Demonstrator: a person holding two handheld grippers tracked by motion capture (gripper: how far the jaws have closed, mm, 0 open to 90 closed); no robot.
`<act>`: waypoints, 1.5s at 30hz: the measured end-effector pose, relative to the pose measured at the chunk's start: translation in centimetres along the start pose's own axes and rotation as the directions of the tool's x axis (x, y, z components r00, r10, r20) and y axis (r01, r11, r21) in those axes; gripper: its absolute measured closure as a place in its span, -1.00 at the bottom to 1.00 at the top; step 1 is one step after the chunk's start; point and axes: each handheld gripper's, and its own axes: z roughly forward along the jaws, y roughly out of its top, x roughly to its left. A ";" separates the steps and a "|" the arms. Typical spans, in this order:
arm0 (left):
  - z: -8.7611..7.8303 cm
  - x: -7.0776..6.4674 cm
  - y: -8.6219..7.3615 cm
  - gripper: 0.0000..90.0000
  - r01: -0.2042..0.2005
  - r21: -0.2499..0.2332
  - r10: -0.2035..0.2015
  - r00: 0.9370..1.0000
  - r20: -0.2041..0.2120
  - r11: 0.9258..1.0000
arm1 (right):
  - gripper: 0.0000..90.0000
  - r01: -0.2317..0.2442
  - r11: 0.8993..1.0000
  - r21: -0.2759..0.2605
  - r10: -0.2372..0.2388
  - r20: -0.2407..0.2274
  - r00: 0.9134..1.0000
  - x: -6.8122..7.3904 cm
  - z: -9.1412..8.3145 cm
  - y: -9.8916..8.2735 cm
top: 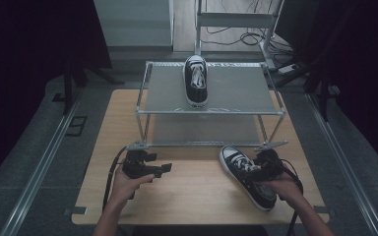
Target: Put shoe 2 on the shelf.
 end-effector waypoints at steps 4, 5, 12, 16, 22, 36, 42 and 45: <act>0.1 -0.1 0.0 -0.54 0.005 0.006 -0.005 1.000 0.000 1.000 | -0.72 -0.003 0.998 0.067 0.002 0.019 1.000 -0.2 0.9 -0.2; 0.1 -0.1 0.0 -0.54 0.005 0.007 -0.005 1.000 0.001 1.000 | -0.73 -0.001 0.996 0.086 -0.001 0.023 1.000 -0.2 1.1 -0.3; 0.6 0.1 0.0 -0.54 0.008 0.020 -0.009 1.000 0.007 1.000 | -0.81 -0.003 0.982 0.189 -0.007 0.051 0.999 0.0 2.3 -0.2; 0.4 0.1 -0.1 -0.54 0.008 0.017 -0.008 1.000 0.010 1.000 | -0.81 0.003 0.967 0.254 -0.028 0.098 0.995 0.4 3.1 -0.2; 0.0 0.4 -0.2 -0.54 0.022 0.005 -0.022 1.000 0.007 1.000 | -0.75 -0.008 0.957 0.288 -0.026 0.114 0.993 0.4 3.6 -0.3; 0.0 0.4 -0.3 -0.53 0.028 0.002 -0.028 1.000 0.007 1.000 | -0.68 0.000 0.965 0.263 -0.015 0.056 0.998 -0.1 2.9 -0.5; 0.0 0.4 -0.3 -0.53 0.028 0.004 -0.028 1.000 0.007 1.000 | -0.67 -0.004 0.974 0.228 -0.002 0.028 1.000 0.1 1.5 -0.1; 0.0 0.4 -0.3 -0.53 0.028 0.003 -0.028 1.000 0.008 1.000 | -0.67 0.006 0.978 0.210 -0.009 0.013 1.000 0.4 0.5 0.4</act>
